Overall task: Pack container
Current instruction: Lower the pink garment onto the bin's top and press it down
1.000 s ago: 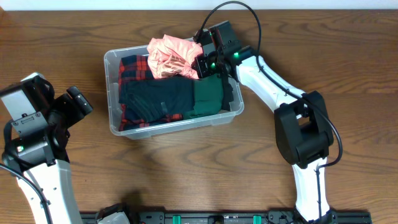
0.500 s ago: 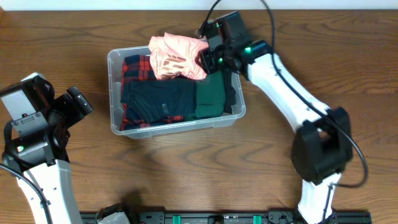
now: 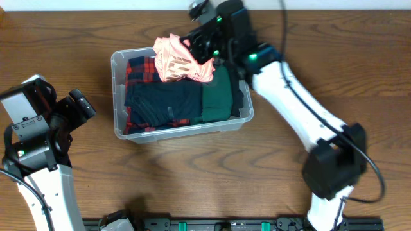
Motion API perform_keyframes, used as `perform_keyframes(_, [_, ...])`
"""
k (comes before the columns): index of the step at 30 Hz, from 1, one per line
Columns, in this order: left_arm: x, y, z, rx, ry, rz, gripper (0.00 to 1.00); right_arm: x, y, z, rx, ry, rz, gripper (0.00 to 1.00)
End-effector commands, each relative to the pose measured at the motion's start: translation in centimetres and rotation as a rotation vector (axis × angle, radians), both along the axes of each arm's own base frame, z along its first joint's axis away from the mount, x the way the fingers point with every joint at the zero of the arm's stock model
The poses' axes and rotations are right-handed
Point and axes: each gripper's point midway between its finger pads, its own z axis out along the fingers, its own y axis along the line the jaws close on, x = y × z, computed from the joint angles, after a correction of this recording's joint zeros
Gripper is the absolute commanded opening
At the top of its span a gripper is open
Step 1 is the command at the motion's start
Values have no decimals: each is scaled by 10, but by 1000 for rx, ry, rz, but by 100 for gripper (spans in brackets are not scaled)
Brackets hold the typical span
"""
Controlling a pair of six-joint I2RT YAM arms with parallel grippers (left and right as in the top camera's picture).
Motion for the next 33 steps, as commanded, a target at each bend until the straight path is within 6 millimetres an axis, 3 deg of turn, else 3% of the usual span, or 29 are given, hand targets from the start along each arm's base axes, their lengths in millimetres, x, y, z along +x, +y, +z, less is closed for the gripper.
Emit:
perform_keyframes(1, [-1,4,5,14,-7,18,98,3,15,-50,-27,76,17,30])
perform_keyframes(9, [-1,4,5,14,-7,18,98,12,1,-159,-190,223,-62,23])
perform_keyframes(12, [-1,5,5,14,-6,19,98,4,-4,-181,-241,264,-45,22])
perform_keyframes(16, [-1,4,5,14,-6,18,98,-1,-4,-184,-275,256,-13,23])
perform_keyframes(18, [-1,4,5,14,-6,18,98,-1,-3,-173,-266,238,-11,23])
perform_keyframes(21, [-1,4,5,13,-6,19,98,0,-1,-138,-230,189,-11,25])
perform_keyframes(26, [-1,4,5,14,-6,18,98,-2,-4,-39,-138,20,-13,42])
perform_keyframes(29, [-1,4,5,14,-6,18,98,-2,-3,4,-75,-70,-13,44])
perform_keyframes(31, [-1,4,5,14,-7,18,98,-3,5,13,-40,-97,15,42])
perform_keyframes(33, [-1,4,5,14,-7,18,98,-4,12,5,-38,-87,35,41])
